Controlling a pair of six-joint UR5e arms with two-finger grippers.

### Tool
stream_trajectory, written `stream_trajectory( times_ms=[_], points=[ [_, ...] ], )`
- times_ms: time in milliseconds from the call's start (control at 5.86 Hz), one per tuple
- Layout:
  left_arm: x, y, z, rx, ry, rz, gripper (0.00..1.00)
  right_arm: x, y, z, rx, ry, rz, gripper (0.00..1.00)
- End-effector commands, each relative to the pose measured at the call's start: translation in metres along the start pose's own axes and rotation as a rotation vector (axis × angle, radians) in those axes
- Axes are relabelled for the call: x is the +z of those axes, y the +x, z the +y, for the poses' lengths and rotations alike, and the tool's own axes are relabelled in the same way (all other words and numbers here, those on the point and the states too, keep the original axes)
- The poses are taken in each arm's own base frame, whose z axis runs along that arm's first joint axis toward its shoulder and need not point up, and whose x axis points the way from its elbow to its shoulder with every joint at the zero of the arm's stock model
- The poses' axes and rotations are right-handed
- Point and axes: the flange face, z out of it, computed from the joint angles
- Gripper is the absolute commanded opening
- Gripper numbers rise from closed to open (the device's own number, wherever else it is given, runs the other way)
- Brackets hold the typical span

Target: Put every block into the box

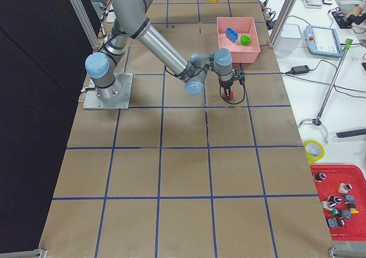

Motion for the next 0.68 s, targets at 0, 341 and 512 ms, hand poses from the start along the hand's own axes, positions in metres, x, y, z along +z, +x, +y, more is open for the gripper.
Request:
stream_trajectory(
  times_ms=[0,341,512],
  points=[
    [0.019,-0.109,0.047,0.156,-0.041,0.032,0.99,-0.051,-0.002,-0.015,-0.002,-0.012,-0.005,0.03],
    [0.044,-0.147,0.042,0.251,-0.051,0.015,0.99,-0.191,-0.082,-0.054,-0.11,0.071,-0.121,0.02],
    [0.066,-0.139,0.019,0.255,-0.029,-0.002,0.99,-0.24,-0.174,-0.071,-0.233,0.19,-0.336,0.03]
  ],
)
